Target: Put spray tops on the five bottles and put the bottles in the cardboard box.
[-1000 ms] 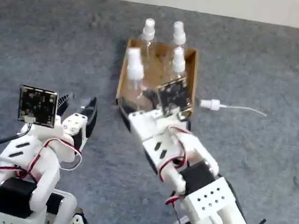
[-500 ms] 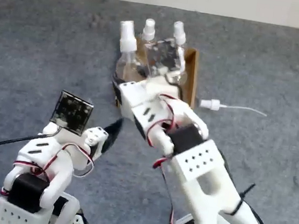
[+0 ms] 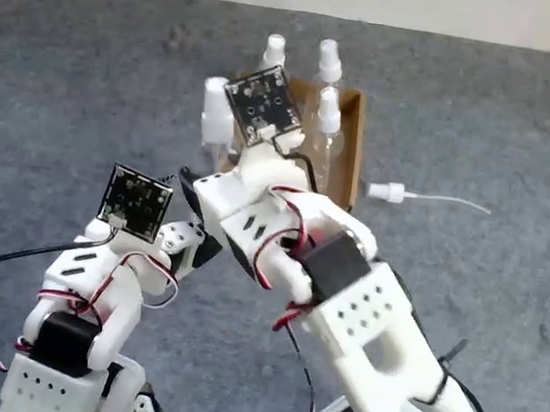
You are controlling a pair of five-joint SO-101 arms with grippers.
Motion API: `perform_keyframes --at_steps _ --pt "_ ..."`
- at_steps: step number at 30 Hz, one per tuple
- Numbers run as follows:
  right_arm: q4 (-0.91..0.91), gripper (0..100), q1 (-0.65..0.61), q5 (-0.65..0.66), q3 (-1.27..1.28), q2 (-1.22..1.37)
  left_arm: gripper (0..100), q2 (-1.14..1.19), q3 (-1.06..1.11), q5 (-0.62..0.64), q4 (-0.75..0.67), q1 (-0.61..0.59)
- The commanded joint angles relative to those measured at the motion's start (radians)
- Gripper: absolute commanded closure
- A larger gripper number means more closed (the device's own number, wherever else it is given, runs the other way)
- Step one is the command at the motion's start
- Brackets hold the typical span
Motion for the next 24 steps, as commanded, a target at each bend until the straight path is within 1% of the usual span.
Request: perform_keyframes --at_steps 1,7,9,11,15,18,21,24 --pt "0.042 99.5 -0.005 0.028 -0.035 -0.097 72 0.008 -0.002 -0.008 -0.025 -0.041" --pt "0.047 99.5 0.087 0.06 -0.036 -0.065 72 0.007 0.019 -0.009 -0.026 -0.042" --pt "-0.005 99.5 0.12 0.061 -0.038 -0.021 72 -0.001 0.019 -0.009 -0.021 -0.061" --pt "-0.062 99.5 0.156 0.061 -0.038 0.041 72 -0.002 0.013 -0.021 -0.012 -0.133" --pt "-0.191 99.5 0.202 0.063 -0.039 0.188 72 0.007 0.024 -0.103 0.061 -0.371" --pt "-0.309 99.5 0.211 0.075 -0.039 0.294 74 0.007 0.073 -0.157 0.074 -0.504" --pt "-0.409 99.5 0.208 0.135 -0.039 0.375 79 0.001 0.145 -0.17 0.072 -0.573" --pt "-0.47 99.5 0.211 0.146 -0.042 0.437 79 -0.001 0.208 -0.169 0.069 -0.57"
